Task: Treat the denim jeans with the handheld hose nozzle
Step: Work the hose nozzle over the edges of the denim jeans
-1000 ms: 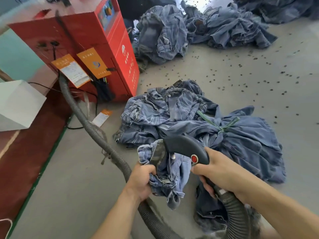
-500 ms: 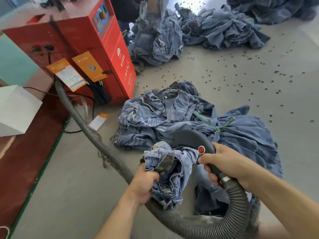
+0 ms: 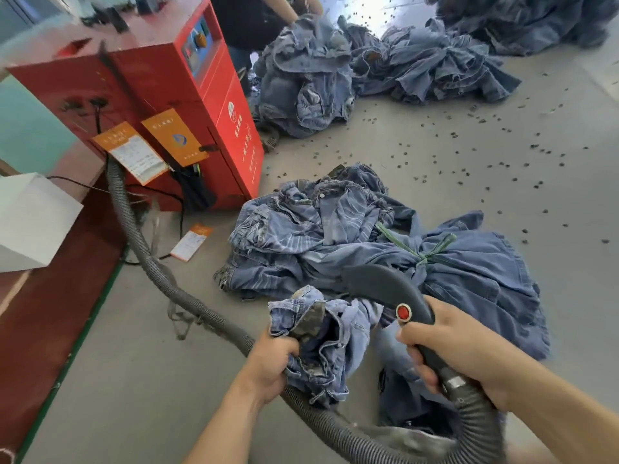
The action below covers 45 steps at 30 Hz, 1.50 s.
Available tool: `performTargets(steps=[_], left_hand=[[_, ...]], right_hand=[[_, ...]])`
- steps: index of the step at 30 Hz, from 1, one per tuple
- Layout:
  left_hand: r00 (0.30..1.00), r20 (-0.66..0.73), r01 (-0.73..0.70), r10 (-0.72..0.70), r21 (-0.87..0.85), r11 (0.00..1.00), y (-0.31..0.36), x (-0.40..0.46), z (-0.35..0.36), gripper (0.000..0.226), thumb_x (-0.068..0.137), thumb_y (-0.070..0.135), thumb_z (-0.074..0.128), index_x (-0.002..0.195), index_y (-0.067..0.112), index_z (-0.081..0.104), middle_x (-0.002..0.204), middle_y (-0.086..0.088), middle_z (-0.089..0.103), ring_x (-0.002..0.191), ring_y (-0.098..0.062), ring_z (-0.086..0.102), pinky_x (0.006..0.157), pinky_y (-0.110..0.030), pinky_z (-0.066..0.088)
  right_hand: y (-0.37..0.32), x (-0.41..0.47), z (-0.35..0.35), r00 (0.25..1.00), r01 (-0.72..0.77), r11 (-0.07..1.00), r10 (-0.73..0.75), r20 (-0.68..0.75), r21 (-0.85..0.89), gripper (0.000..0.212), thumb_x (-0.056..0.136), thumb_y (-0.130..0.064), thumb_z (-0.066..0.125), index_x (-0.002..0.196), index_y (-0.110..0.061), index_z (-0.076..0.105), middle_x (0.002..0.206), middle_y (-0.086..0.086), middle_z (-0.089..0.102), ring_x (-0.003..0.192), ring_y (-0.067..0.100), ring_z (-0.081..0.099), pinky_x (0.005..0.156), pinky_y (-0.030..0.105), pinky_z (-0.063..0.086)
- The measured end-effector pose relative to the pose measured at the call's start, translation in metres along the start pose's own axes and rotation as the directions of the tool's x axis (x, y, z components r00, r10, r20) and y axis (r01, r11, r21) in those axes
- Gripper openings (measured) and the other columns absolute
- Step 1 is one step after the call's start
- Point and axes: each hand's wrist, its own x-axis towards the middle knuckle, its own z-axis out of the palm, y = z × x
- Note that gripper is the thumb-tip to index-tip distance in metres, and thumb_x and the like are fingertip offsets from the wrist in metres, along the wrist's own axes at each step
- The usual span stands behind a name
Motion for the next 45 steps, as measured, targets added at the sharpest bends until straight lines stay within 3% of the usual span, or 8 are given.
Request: performTargets(steps=[4, 12, 19, 26, 31, 37, 40, 45], left_hand=[[0.999, -0.005, -0.052, 0.052, 0.032, 0.998, 0.006, -0.002, 0.005, 0.053, 0.054, -0.010, 0.048, 0.092, 0.009, 0.079, 0.106, -0.030, 0.073, 0.103, -0.050, 0.070, 0.088, -0.067, 0.056], [0.963, 0.270, 0.062, -0.012, -0.180, 0.982, 0.029, -0.020, 0.003, 0.040, 0.082, 0.005, 0.066, 0.120, -0.007, 0.067, 0.112, -0.029, 0.073, 0.096, -0.042, 0.075, 0.073, -0.044, 0.062], [0.936, 0.351, 0.156, 0.020, -0.465, 0.871, 0.037, -0.018, 0.010, 0.090, 0.102, 0.073, 0.021, 0.150, 0.002, 0.049, 0.154, -0.027, 0.047, 0.144, -0.041, 0.045, 0.116, -0.053, 0.041], [0.946, 0.323, 0.115, 0.038, -0.441, 0.890, 0.023, -0.018, 0.009, 0.074, 0.106, 0.060, 0.029, 0.142, 0.002, 0.059, 0.150, -0.026, 0.051, 0.141, -0.042, 0.049, 0.116, -0.054, 0.042], [0.959, 0.280, 0.105, 0.052, -0.515, 0.851, 0.027, -0.016, 0.003, 0.069, 0.107, 0.055, 0.034, 0.140, 0.000, 0.060, 0.146, -0.027, 0.056, 0.134, -0.042, 0.056, 0.106, -0.053, 0.050], [0.933, 0.360, 0.154, -0.009, -0.376, 0.914, 0.018, -0.018, 0.009, 0.062, 0.108, 0.050, 0.038, 0.138, 0.003, 0.063, 0.141, -0.023, 0.061, 0.131, -0.037, 0.060, 0.106, -0.047, 0.050], [0.954, 0.300, 0.102, 0.009, -0.351, 0.931, 0.033, -0.015, 0.012, 0.050, 0.098, 0.045, 0.062, 0.124, 0.004, 0.074, 0.127, -0.021, 0.070, 0.121, -0.037, 0.067, 0.096, -0.044, 0.057], [0.964, 0.238, 0.200, -0.118, -0.357, 0.913, 0.039, 0.000, 0.014, 0.059, 0.104, 0.058, 0.045, 0.111, 0.012, 0.080, 0.115, -0.015, 0.076, 0.106, -0.030, 0.074, 0.089, -0.039, 0.059]], right_hand=[[-0.002, 0.001, 0.013, 0.988, -0.097, 0.993, 0.105, 0.110, -0.075, 0.026, 0.086, -0.014, 0.072, 0.097, -0.014, 0.049, 0.071, 0.017, 0.056, 0.048, 0.025, 0.048, 0.049, 0.035, 0.048], [-0.002, -0.006, 0.010, 0.984, 0.073, 0.982, -0.099, -0.151, -0.172, 0.016, 0.094, -0.010, 0.063, 0.101, -0.011, 0.049, 0.065, 0.024, 0.059, 0.050, 0.030, 0.050, 0.049, 0.038, 0.049], [-0.017, -0.028, 0.045, 0.995, 0.101, 0.882, -0.082, 0.061, -0.461, 0.021, 0.089, -0.027, 0.066, 0.100, -0.020, 0.050, 0.064, 0.013, 0.065, 0.047, 0.025, 0.058, 0.054, 0.035, 0.045], [-0.017, 0.000, 0.040, 0.935, 0.178, 0.912, -0.273, -0.225, -0.370, 0.017, 0.094, -0.013, 0.063, 0.101, -0.017, 0.049, 0.057, 0.020, 0.061, 0.043, 0.027, 0.052, 0.045, 0.033, 0.044], [-0.020, -0.018, 0.029, 0.999, 0.023, 0.942, -0.035, -0.032, -0.335, 0.018, 0.084, -0.023, 0.068, 0.090, -0.033, 0.054, 0.065, 0.021, 0.065, 0.047, 0.030, 0.056, 0.045, 0.034, 0.046], [-0.032, 0.007, 0.029, 0.975, 0.065, 0.983, -0.099, -0.199, -0.171, 0.018, 0.096, -0.003, 0.063, 0.098, -0.011, 0.047, 0.063, 0.016, 0.054, 0.047, 0.027, 0.049, 0.046, 0.036, 0.045], [-0.022, -0.013, 0.017, 0.968, 0.084, 0.964, -0.140, -0.210, -0.252, 0.019, 0.094, -0.009, 0.067, 0.097, -0.011, 0.048, 0.061, 0.023, 0.058, 0.044, 0.030, 0.051, 0.045, 0.036, 0.046], [-0.020, -0.029, 0.019, 0.981, 0.053, 0.868, -0.138, -0.138, -0.493, 0.025, 0.088, -0.010, 0.077, 0.100, -0.008, 0.055, 0.063, 0.025, 0.066, 0.045, 0.033, 0.059, 0.043, 0.025, 0.045]])
